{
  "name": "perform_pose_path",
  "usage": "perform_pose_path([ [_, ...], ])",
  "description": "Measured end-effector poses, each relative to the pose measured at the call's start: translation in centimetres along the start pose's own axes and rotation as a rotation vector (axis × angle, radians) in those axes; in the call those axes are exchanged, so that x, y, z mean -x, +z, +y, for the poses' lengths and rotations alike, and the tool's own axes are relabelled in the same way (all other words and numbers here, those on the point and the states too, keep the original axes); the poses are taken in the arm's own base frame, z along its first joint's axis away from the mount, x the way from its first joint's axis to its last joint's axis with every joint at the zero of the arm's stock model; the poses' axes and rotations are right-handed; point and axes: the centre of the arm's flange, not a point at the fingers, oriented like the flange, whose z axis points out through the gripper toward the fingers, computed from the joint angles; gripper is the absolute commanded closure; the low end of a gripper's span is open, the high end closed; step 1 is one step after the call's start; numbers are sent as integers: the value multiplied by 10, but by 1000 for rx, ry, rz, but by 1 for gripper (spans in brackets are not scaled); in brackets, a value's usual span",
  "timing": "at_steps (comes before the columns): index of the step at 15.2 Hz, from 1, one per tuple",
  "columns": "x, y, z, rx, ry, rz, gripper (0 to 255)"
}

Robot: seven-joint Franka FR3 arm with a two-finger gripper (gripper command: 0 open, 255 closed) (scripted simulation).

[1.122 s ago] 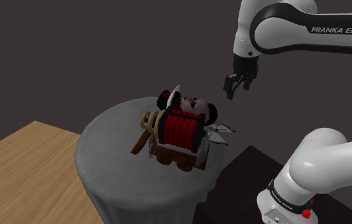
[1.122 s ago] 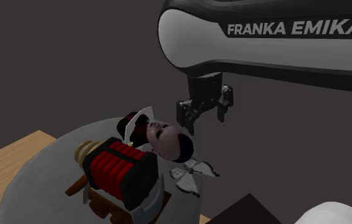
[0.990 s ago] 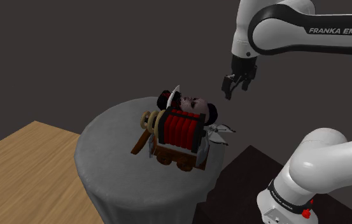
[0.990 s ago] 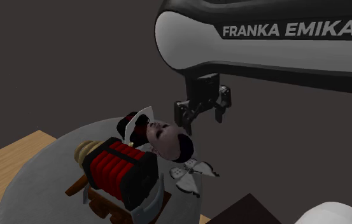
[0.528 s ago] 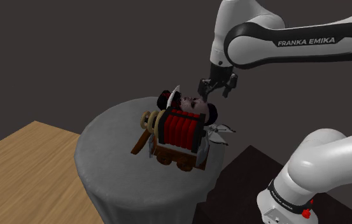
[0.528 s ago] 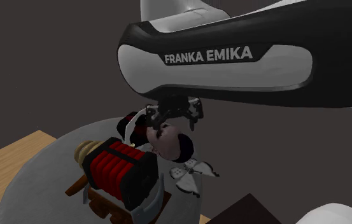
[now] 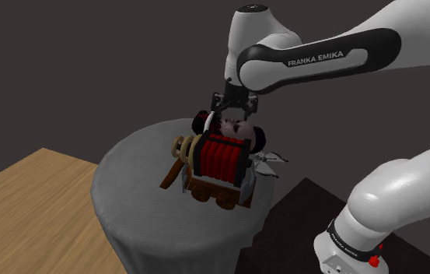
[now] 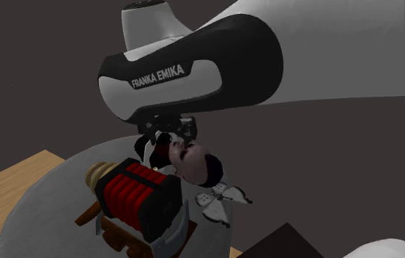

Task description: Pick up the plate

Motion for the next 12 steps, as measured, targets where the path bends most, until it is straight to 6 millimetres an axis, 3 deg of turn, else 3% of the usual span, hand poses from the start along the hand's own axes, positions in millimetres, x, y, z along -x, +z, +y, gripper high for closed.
perform_pose_path([
  [7,-41,18,-66,-51,272,75,0],
  [12,-39,41,-71,-59,310,84,0],
])
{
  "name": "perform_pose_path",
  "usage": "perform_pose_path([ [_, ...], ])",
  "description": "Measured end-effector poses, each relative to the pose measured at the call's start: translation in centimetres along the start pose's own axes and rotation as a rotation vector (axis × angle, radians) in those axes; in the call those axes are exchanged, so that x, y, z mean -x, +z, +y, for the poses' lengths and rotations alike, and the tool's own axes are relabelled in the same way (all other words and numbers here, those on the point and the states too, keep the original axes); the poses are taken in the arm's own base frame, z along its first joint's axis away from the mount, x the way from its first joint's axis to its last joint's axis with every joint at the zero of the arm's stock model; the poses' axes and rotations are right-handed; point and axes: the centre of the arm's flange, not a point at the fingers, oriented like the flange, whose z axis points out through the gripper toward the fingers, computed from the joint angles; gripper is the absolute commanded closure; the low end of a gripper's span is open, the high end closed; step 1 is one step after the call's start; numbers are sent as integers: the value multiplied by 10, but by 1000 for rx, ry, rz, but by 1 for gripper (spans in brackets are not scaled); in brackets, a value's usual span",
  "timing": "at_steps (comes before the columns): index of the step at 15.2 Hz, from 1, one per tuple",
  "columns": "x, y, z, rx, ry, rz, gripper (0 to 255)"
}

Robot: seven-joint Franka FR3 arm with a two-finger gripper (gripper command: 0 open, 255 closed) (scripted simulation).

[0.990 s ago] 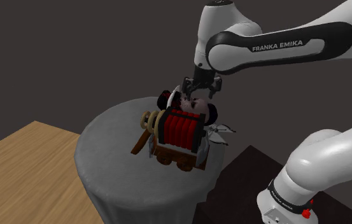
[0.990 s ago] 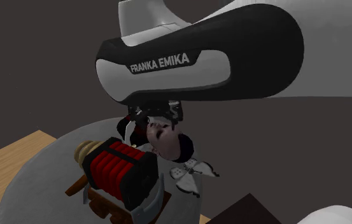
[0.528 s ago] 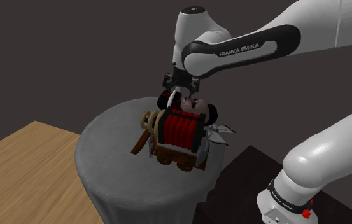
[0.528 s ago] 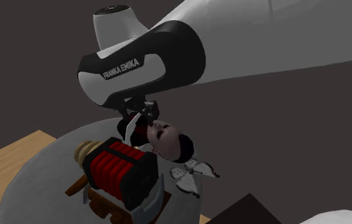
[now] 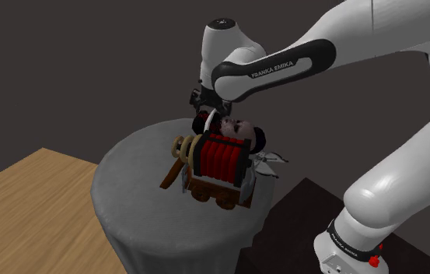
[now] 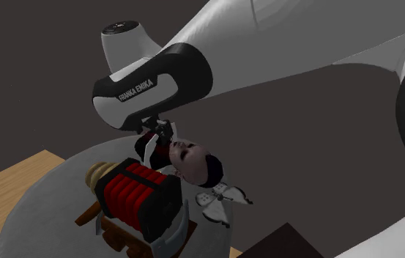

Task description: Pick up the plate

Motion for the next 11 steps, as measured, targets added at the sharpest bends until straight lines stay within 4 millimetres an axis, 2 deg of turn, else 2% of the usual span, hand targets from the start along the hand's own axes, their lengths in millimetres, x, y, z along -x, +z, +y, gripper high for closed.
perform_pose_path([
  [3,4,14,2,0,1,0,0],
  [4,5,16,2,0,1,0,255],
  [6,6,10,-1,-38,-3,9,255],
  [11,6,14,3,-14,-2,4,255],
])
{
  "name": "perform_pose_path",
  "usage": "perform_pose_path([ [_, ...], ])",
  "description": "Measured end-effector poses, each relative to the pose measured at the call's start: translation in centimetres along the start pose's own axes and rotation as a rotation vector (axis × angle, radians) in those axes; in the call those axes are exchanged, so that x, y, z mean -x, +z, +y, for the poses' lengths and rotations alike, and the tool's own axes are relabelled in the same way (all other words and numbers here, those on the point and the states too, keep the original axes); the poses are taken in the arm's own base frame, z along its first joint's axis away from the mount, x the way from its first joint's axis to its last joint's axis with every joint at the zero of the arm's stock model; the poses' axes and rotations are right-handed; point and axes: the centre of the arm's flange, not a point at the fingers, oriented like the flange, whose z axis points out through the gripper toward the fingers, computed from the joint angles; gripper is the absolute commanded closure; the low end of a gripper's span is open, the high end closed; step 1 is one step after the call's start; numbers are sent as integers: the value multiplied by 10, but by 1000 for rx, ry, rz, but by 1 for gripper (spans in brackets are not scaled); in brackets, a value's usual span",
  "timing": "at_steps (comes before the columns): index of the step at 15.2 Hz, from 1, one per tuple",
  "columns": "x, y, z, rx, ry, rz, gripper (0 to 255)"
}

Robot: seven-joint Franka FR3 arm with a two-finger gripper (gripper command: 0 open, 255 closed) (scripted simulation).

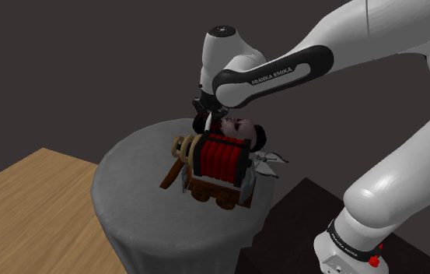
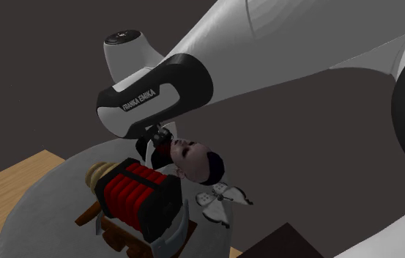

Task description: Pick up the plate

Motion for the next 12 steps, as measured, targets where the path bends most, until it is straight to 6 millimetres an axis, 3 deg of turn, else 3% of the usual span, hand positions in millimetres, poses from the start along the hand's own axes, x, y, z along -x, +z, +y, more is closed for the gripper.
perform_pose_path([
  [5,-2,-2,-1,11,3,-4,255],
  [12,-14,-34,-6,15,4,-6,255],
])
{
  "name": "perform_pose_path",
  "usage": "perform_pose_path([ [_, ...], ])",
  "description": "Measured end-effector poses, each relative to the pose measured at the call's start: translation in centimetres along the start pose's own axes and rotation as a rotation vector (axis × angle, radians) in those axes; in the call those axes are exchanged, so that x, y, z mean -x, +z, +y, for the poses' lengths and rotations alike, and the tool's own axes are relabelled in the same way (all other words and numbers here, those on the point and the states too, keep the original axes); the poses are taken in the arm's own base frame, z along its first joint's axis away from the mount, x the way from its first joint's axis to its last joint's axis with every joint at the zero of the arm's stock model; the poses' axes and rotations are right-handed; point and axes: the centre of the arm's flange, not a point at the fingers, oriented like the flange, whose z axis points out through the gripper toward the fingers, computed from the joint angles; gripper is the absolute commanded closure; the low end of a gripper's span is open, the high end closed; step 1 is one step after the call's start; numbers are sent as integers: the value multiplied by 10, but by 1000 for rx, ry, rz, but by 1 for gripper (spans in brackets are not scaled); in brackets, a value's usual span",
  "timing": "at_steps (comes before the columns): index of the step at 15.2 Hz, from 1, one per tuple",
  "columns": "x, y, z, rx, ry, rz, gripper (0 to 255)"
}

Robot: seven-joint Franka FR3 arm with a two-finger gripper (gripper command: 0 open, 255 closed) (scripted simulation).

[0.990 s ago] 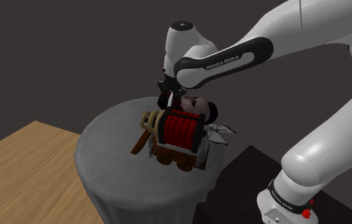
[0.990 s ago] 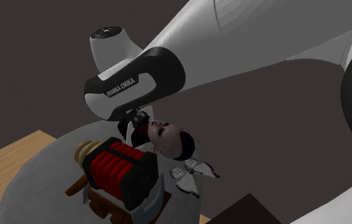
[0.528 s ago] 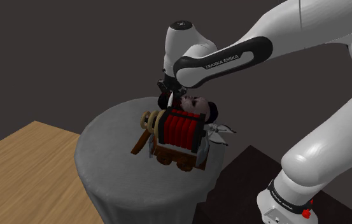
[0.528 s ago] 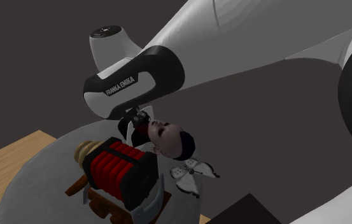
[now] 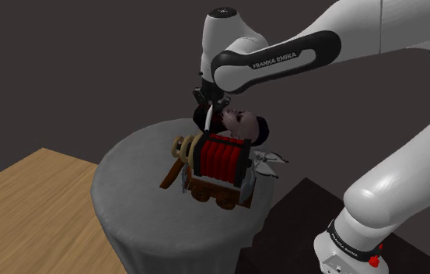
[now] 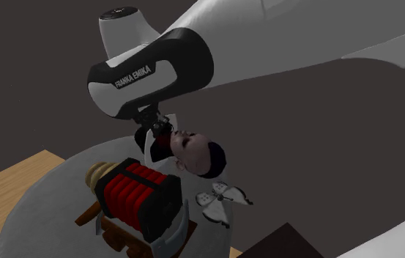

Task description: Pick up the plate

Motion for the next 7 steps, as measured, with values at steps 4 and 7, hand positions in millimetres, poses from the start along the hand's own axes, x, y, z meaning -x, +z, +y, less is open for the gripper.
perform_pose_path([
  [4,-6,-20,-5,0,0,0,255],
  [7,-9,-32,-7,0,0,0,255],
])
